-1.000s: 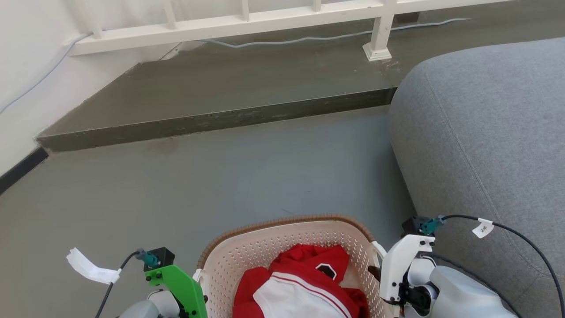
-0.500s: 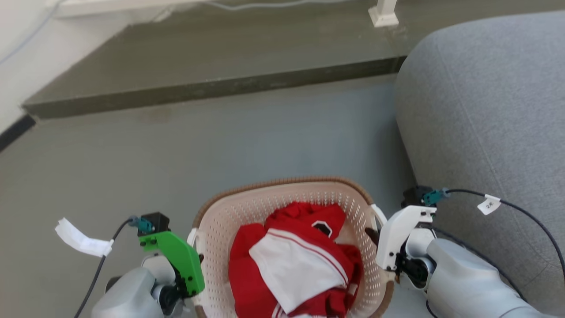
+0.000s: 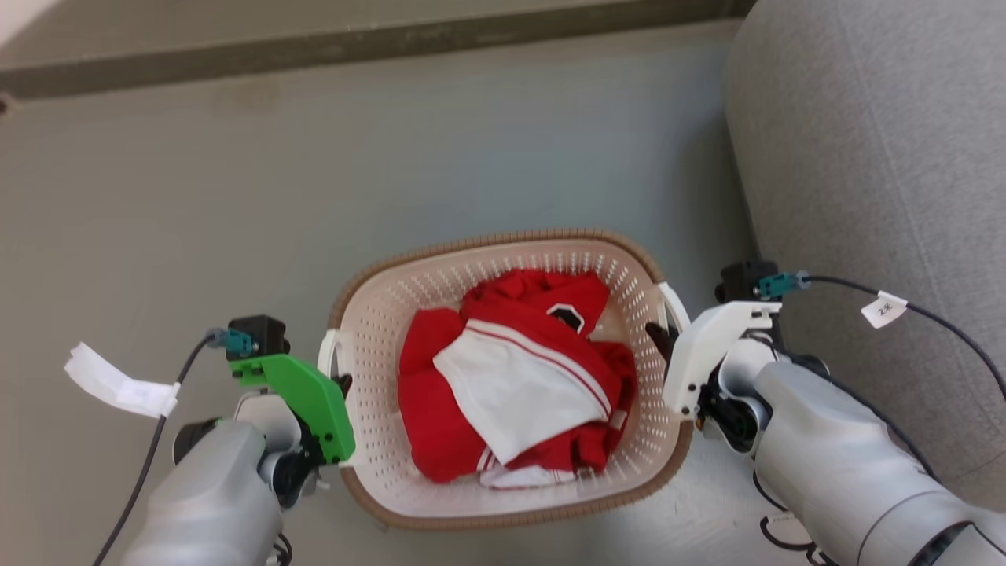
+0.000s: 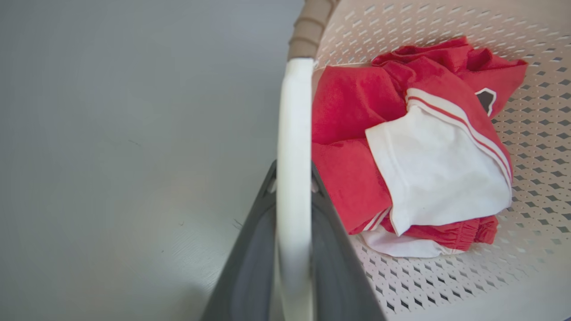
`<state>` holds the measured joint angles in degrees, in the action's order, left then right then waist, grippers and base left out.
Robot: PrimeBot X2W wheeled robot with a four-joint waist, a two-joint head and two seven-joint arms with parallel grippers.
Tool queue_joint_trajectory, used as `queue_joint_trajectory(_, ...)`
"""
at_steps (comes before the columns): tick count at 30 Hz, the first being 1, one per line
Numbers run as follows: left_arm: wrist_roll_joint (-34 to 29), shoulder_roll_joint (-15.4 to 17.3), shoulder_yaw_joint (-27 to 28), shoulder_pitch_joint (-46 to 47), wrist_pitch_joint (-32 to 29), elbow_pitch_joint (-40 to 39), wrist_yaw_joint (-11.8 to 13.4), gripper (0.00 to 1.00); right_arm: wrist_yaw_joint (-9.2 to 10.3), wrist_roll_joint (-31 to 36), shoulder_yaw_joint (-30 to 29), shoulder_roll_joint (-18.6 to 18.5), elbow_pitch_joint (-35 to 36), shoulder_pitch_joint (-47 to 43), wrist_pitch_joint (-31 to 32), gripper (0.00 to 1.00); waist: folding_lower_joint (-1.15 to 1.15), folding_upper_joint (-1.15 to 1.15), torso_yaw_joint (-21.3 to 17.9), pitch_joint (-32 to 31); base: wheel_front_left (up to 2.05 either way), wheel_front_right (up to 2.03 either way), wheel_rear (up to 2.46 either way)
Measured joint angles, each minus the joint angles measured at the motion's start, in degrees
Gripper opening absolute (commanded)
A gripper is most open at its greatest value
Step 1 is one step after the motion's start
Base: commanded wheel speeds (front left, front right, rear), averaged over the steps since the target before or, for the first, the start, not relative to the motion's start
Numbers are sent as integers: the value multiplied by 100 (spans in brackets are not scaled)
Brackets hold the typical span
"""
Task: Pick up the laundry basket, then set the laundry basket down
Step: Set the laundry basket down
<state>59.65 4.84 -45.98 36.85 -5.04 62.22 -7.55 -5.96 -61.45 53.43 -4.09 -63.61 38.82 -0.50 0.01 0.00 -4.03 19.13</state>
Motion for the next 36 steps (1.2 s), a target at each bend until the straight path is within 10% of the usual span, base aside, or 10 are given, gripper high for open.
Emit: queue_joint_trajectory(36,-36,254,-1,1077,1141,-512,0,0,-52,291,-24,24,-241,1270,-1181,0,0,0,94,2635,0,0,0)
